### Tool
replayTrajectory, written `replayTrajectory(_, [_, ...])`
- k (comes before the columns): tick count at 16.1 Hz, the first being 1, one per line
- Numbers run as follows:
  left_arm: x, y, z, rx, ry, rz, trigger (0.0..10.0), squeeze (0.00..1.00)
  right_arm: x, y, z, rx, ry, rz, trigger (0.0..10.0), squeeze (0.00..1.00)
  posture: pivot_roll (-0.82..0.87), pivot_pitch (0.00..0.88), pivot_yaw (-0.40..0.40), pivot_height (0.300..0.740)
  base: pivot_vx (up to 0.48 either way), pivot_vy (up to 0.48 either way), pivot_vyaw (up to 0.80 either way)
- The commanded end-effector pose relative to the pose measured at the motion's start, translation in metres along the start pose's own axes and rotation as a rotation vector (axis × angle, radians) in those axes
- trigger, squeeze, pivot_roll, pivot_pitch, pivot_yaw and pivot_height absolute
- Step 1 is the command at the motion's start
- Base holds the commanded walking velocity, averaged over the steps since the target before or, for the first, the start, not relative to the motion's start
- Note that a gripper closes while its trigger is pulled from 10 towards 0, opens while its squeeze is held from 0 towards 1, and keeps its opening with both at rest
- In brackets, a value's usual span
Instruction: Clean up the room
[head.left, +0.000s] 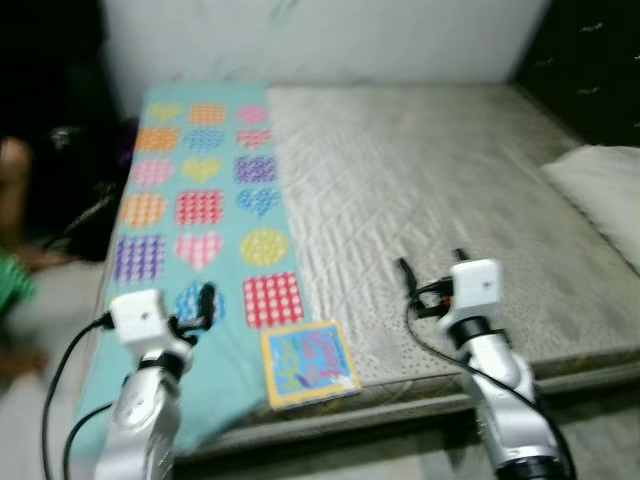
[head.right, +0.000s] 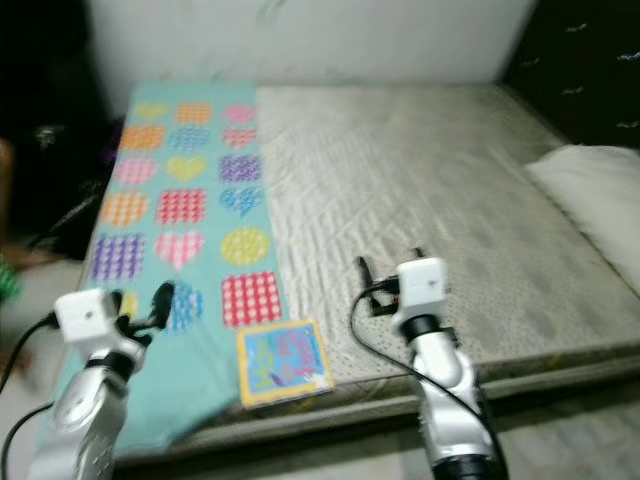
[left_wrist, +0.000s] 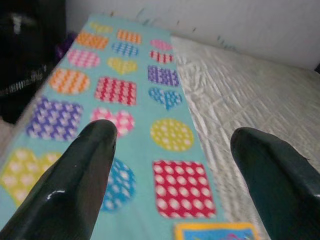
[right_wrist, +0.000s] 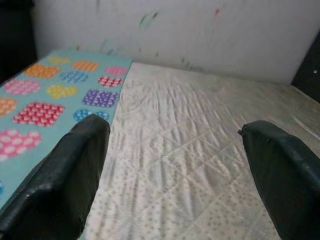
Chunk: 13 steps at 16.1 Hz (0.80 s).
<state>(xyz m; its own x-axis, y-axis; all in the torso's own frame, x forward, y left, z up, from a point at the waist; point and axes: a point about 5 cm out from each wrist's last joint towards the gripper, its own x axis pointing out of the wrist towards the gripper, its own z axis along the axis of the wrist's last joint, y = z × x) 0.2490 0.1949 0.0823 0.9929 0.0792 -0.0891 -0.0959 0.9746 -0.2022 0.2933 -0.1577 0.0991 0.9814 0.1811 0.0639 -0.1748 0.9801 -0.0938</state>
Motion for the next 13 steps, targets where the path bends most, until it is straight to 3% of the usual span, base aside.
replayTrajectory(1, [0.0012,-0.0035,0.0019,-0.001,-0.009,-0.002,10.0,0.00,-0.0015,-0.0062,0.0011,-0.008,0.002,-0.011,10.0,0.00,-0.12,0.091,0.002,0.740,0.000,0.000,0.00])
replayTrajectory(9, [0.0010,-0.0034,0.0019,0.005,-0.013,0.008,10.0,0.00,-0.0011,-0.0034,0.0029,-0.030,-0.007,0.027,10.0,0.00,-0.12,0.087,-0.002,0.740,0.000,0.000,0.00])
replayTrajectory(11, [0.0013,-0.0034,0.0020,0.012,-0.013,0.011,10.0,0.00,-0.0008,-0.0015,0.0037,-0.039,-0.014,0.041,10.0,0.00,-0.12,0.084,-0.001,0.740,0.000,0.000,0.80])
replayTrajectory(13, [0.0014,-0.0033,0.0021,0.018,-0.012,0.012,10.0,0.00,-0.0006,-0.0016,0.0037,-0.036,-0.015,0.036,10.0,0.00,-0.12,0.082,0.001,0.740,0.000,0.000,0.00])
